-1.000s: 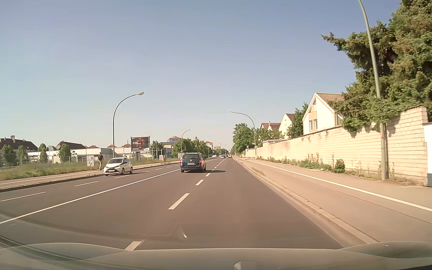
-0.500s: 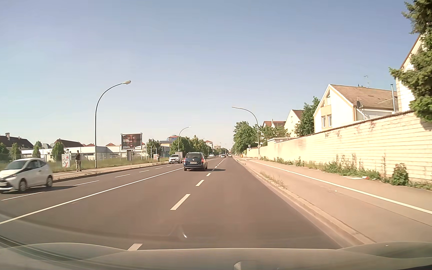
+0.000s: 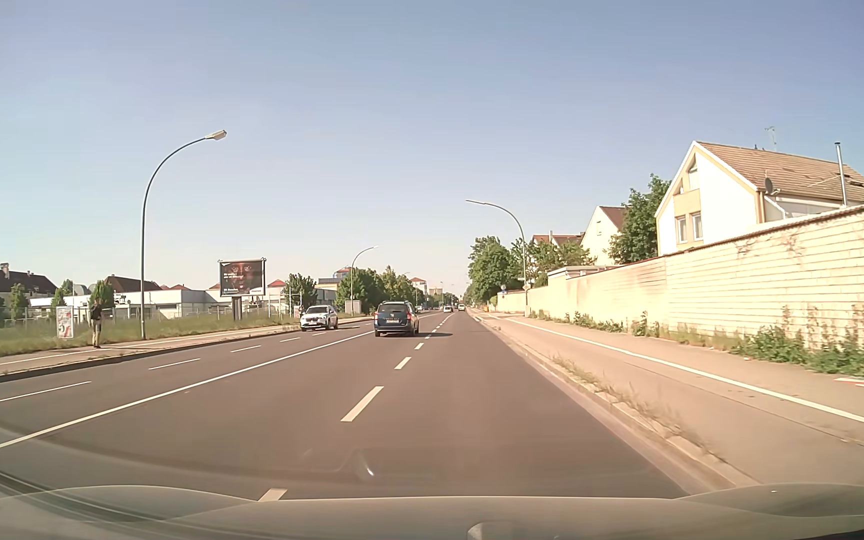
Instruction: Follow the waypoints while adhering to traffic rules and regulations
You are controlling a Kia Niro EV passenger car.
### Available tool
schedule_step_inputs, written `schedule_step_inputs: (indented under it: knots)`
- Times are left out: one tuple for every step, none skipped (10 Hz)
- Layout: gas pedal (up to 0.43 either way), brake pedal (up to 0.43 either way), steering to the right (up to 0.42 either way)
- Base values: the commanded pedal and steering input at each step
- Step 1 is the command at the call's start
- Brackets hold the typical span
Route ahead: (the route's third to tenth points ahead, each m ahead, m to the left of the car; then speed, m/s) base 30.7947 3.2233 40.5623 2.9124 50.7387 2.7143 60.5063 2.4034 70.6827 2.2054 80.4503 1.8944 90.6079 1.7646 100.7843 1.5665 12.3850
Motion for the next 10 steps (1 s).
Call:
schedule_step_inputs:
  knots:
    - [0.169,0.0,-0.005]
    - [0.169,0.0,-0.005]
    - [0.169,0.0,-0.005]
    - [0.169,0.0,-0.005]
    - [0.169,0.0,-0.005]
    - [0.169,0.0,-0.005]
    - [0.169,0.0,-0.005]
    - [0.169,0.0,-0.004]
    - [0.169,0.0,0.002]
    - [0.169,0.0,0.003]
